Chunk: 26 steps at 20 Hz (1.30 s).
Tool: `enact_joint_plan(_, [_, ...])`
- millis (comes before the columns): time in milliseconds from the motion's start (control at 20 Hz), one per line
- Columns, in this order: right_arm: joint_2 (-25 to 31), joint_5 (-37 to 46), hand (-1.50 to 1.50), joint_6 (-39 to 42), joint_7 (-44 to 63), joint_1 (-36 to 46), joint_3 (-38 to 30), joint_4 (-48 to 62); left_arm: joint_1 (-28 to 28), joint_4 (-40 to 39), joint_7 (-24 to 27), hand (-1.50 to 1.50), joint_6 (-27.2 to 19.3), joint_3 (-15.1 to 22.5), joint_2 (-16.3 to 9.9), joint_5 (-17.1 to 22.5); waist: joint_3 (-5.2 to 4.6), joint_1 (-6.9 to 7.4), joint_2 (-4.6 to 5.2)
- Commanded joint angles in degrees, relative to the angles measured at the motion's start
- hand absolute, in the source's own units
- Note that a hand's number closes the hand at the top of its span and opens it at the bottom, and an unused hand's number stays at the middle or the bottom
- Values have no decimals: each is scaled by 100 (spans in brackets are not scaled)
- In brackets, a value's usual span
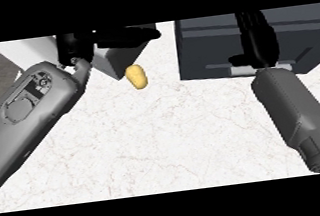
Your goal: Pick up the can, place it into the drawer and close the drawer
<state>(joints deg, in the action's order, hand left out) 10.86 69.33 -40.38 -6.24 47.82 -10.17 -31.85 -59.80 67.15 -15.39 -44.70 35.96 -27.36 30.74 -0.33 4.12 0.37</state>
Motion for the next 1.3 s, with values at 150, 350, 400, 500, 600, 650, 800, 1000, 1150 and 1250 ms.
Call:
enact_joint_plan(150, [-32, 133, -150, -220, 157, 998, -151, 1157, 509, 588, -47, -150, -117, 53, -133, -220, 45, 98, 78])
enact_joint_plan(350, [-42, 39, -150, -399, 74, 1132, -264, 1422, 672, 875, -103, -150, -162, 109, -133, -292, 50, 175, 119])
enact_joint_plan(400, [233, -43, -150, -138, 60, 1382, -366, 1454, 747, 811, -50, -150, 42, -92, -343, -190, 45, 148, 125])
enact_joint_plan(500, [110, 115, -150, -347, 199, 1456, -294, 1601, 833, 873, 34, -150, 20, -71, -274, -247, 45, 188, 153])
enact_joint_plan(600, [225, -82, -150, -183, -21, 1588, -442, 1629, 1016, 1071, 28, -150, 13, -40, -335, -288, 48, 170, 127])
enact_joint_plan(650, [177, 69, -150, -175, 172, 1750, -352, 1707, 912, 962, 2, -150, 29, -101, -376, -337, 45, 118, 124])
enact_joint_plan(800, [196, -158, -150, -84, -236, 1728, -514, 1769, 1138, 1143, 59, -150, 139, -157, -434, -266, 50, 196, 162])
enact_joint_plan(1000, [-55, -606, -150, -80, -623, 1837, -859, 1652, 1273, 1176, 219, -150, -148, 14, -138, -493, 61, 155, 163])
enact_joint_plan(1150, [-300, -1132, -150, -44, -1089, 1736, -1263, 1544, 1273, 1181, 148, -150, -36, -98, -258, -430, 68, 108, 142])
enact_joint_plan(1250, [-163, -1445, -150, 226, -1381, 1852, -1529, 1471, 1416, 1248, 129, -150, 9, -75, -324, -419, 69, 135, 125])
